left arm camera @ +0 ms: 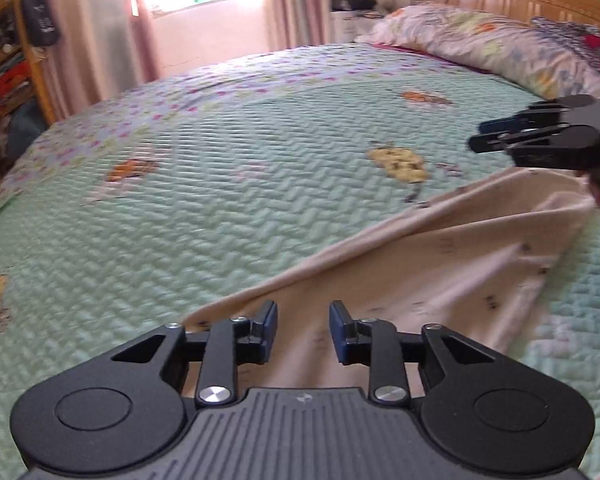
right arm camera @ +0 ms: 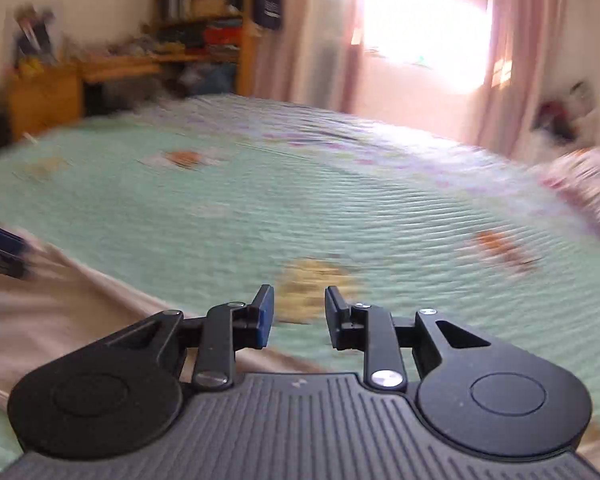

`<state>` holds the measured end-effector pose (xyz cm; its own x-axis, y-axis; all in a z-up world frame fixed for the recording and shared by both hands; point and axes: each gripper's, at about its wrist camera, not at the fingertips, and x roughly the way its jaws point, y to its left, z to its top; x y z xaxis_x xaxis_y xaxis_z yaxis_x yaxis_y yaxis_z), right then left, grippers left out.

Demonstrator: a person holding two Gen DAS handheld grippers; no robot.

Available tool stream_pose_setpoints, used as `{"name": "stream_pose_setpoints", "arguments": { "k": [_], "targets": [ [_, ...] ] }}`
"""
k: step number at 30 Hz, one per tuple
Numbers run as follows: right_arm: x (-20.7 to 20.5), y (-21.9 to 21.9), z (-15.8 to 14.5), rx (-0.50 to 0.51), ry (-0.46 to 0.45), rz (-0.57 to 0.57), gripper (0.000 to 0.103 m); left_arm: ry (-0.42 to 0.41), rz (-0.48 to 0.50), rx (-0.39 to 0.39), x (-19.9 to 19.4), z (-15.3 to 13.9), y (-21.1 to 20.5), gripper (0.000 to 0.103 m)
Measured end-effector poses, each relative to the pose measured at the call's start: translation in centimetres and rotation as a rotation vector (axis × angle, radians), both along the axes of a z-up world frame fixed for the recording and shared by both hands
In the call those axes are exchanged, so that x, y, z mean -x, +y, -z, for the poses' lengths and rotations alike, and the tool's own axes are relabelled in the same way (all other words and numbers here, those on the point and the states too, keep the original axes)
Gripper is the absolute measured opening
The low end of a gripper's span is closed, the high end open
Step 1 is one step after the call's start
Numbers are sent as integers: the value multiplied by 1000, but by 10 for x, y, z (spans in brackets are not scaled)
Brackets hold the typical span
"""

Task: Fold clothes
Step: 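Lift the pants with both grippers and fold them over lengthwise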

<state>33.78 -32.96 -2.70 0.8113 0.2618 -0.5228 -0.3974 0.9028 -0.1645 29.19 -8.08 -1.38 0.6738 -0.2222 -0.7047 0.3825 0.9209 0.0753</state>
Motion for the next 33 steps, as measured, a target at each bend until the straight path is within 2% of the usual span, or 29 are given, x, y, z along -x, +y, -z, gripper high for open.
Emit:
{"name": "stream_pose_setpoints", "arguments": {
  "k": [2, 4, 7, 11, 14, 16, 18, 23, 26, 28, 29, 33],
  "targets": [
    [-12, -11, 8, 19, 71, -25, 31, 36, 22, 28, -4, 7, -15, 34],
    [-15, -8, 19, 78, 103, -78, 30, 70, 35, 42, -7, 16, -27, 34],
    [-11, 4, 31, 167, 119, -185, 30, 102, 46, 38, -6, 27, -34, 34],
    [-7, 15, 43, 258, 113, -266, 31, 114, 58, 21, -4, 34, -34, 35],
    [-6, 20, 45, 314, 95, -319, 30, 129, 48, 41, -6, 33, -31, 36],
    [-8, 23, 45, 338, 107, -349, 28, 128, 45, 43, -7, 34, -31, 37],
    [-8, 28, 45, 371, 118, -390, 15, 119, 47, 34, -5, 35, -33, 37],
    [-7, 44, 45, 508, 114, -488, 13, 111, 52, 20, -3, 35, -35, 37],
    [-17, 52, 40, 567, 133, -508, 22, 114, 53, 21, -4, 35, -34, 38],
    [-23, 57, 37, 615, 146, -524, 34, 112, 56, 20, -4, 35, -34, 38],
    [-26, 60, 35, 639, 152, -532, 45, 112, 58, 20, -4, 35, -34, 38],
    [-51, 61, 29, 592, 287, -534, 47, 117, 58, 32, -5, 36, -32, 40]
  ]
}}
